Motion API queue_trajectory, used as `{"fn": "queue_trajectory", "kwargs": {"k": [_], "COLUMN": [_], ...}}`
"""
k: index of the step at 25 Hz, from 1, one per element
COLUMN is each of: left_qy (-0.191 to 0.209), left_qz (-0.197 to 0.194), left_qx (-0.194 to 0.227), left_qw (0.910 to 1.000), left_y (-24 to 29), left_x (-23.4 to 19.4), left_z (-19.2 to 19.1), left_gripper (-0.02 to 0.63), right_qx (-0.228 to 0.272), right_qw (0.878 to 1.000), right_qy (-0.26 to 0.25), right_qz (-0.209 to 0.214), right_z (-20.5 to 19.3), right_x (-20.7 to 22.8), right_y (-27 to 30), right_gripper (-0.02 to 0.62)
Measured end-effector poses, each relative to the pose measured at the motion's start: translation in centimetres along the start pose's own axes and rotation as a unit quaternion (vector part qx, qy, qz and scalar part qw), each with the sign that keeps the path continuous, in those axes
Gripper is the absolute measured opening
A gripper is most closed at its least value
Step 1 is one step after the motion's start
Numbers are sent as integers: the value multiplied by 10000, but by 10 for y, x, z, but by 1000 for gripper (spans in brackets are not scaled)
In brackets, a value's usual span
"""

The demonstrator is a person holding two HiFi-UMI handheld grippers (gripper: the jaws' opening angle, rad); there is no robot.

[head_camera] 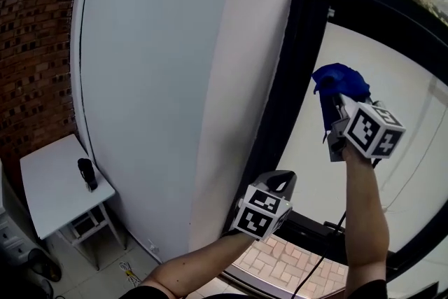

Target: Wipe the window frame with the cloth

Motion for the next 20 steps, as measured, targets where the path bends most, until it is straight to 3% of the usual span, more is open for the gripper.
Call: {"fn": "queue_trajectory", "kwargs": {"k": [9, 15, 20], "left_qy": [111, 278, 70], "left_qz": [-521, -885, -1156], "left_qx": [-67, -129, -106], "left_qw": [9986, 9956, 9932], "left_y": [8, 13, 14], "left_x": [41, 58, 72], "left_z": [-13, -28, -38], "left_gripper": [-8, -8, -8], "right_qx": [-195, -176, -266], "right_qw": [9989, 9942, 9902], "right_qy": [-22, 210, 145], "right_qz": [-421, -1036, -1364], "right_z": [-27, -39, -55], "right_x": [27, 55, 72], "right_y": [-83, -138, -184], "right_gripper": [51, 52, 52]}}
Point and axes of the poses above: the fingertips, and each gripper's own axes: y forward along the fingers, x to its right, z out of its top, the point moved 1 cm from there along -y, backward along the fingers, and after that the axes turned 9 degrees about y, right-handed, at the moved point
